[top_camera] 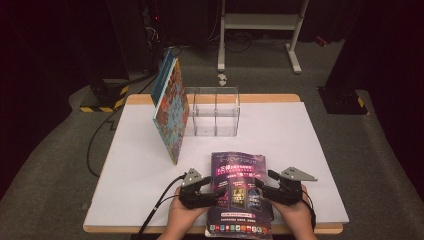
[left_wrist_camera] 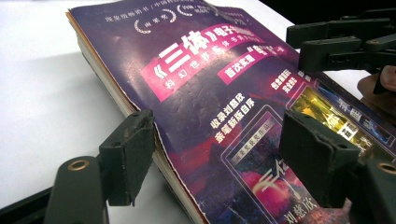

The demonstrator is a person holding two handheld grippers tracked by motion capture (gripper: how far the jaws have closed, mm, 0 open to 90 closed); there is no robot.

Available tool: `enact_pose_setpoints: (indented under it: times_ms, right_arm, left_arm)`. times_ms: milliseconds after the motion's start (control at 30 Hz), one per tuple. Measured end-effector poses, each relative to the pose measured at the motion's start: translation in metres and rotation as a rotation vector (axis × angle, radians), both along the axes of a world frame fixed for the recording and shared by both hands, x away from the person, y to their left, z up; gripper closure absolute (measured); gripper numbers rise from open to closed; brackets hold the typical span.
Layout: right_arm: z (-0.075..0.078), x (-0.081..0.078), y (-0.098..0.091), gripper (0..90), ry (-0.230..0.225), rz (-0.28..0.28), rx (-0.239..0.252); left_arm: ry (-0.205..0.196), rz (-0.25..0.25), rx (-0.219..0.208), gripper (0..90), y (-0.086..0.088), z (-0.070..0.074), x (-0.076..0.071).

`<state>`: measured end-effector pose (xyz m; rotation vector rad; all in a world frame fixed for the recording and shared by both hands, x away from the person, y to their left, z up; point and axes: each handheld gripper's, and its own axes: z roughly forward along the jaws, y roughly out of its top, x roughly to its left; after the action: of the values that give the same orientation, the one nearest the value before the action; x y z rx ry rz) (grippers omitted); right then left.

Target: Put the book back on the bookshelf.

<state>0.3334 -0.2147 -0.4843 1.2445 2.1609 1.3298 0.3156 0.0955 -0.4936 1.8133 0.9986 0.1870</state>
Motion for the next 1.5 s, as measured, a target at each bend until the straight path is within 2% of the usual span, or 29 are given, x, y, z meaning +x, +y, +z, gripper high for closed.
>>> enact_pose_setpoints:
  times_ms: [200,333,400,533,700,800,867,1000,1167,1400,1500]
  right_arm:
    - [-0.002,-0.001,-0.004,30.4,0.022,-0.007,0.010]
    - [-0.003,-0.002,-0.002,27.9,0.031,0.001,0.011]
    - [-0.003,-0.003,-0.001,27.7,0.032,0.003,0.013]
    - [-0.004,-0.003,-0.001,27.5,0.038,0.004,0.022]
    - [-0.004,-0.001,-0.002,26.1,0.039,-0.006,0.025]
    - [-0.005,0.000,-0.006,25.8,0.046,-0.021,0.031]
    - [-0.005,0.000,-0.008,25.7,0.053,-0.020,0.038]
    - [-0.007,-0.001,-0.008,23.9,0.072,-0.020,0.056]
    - [-0.009,0.002,-0.007,19.0,0.100,-0.017,0.076]
    - [-0.011,0.006,-0.007,19.4,0.133,0.007,0.106]
    - [-0.011,0.006,-0.006,20.4,0.141,0.009,0.105]
  left_arm:
    - [-0.030,0.011,-0.010,27.1,0.006,0.002,-0.003]
    - [-0.021,0.020,-0.011,25.3,0.008,-0.002,-0.006]
    - [-0.003,0.015,-0.015,24.4,0.006,-0.004,-0.006]
    - [-0.001,0.023,-0.010,25.8,0.005,-0.004,-0.005]
    - [-0.028,0.007,0.026,27.9,-0.003,0.001,-0.005]
    - [-0.036,0.000,0.026,27.8,-0.005,0.001,-0.004]
    - [-0.030,0.002,0.023,28.0,-0.005,-0.001,-0.003]
    - [0.004,-0.003,-0.019,27.0,-0.002,-0.006,-0.001]
    - [0.026,-0.016,-0.029,21.1,-0.004,-0.008,0.003]
    - [0.048,-0.024,-0.043,13.3,-0.007,-0.012,0.010]
    - [0.057,-0.027,-0.042,13.7,-0.009,-0.011,0.011]
